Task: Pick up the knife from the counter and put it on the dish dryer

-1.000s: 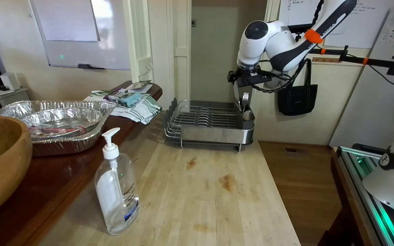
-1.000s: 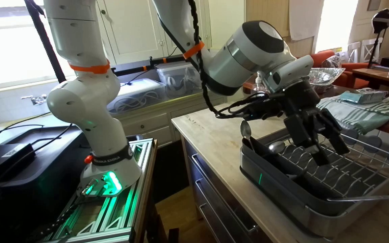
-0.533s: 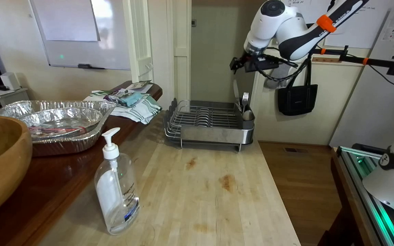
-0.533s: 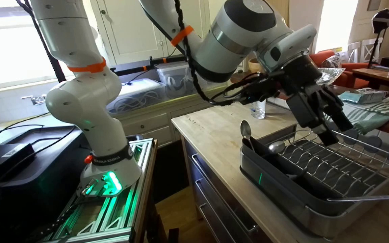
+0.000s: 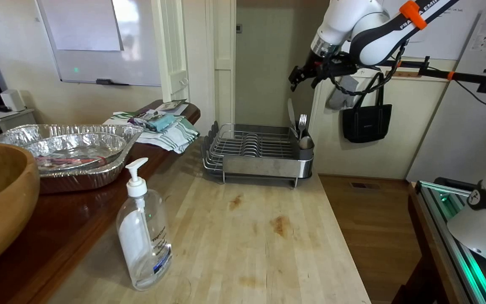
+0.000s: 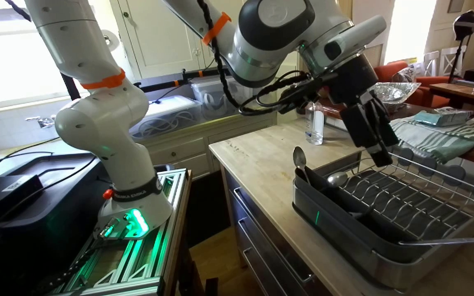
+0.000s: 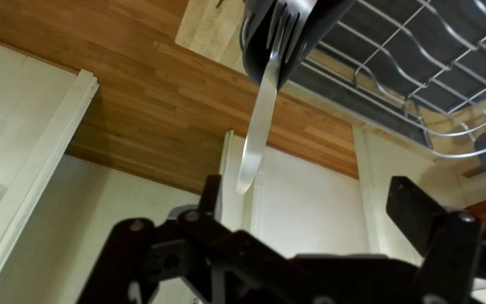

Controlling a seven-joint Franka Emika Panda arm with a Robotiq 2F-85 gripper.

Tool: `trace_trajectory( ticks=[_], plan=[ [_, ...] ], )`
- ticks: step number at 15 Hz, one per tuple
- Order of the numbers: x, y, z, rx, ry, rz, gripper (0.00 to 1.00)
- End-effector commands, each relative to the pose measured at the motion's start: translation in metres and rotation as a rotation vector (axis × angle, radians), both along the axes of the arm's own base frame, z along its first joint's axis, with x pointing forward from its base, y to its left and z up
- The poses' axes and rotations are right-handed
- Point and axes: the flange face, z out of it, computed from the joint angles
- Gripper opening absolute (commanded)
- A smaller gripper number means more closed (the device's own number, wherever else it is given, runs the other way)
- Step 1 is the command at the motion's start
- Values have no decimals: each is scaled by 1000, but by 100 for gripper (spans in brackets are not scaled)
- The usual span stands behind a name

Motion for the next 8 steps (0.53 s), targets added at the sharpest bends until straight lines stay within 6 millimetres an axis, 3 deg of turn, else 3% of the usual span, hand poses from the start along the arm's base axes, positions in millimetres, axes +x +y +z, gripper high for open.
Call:
trace_trajectory(
  ticks=[1, 8],
  plan=[
    [-18, 14, 10, 55, 92, 99, 100],
    [-33, 12, 62, 90, 275, 252, 100]
  ],
)
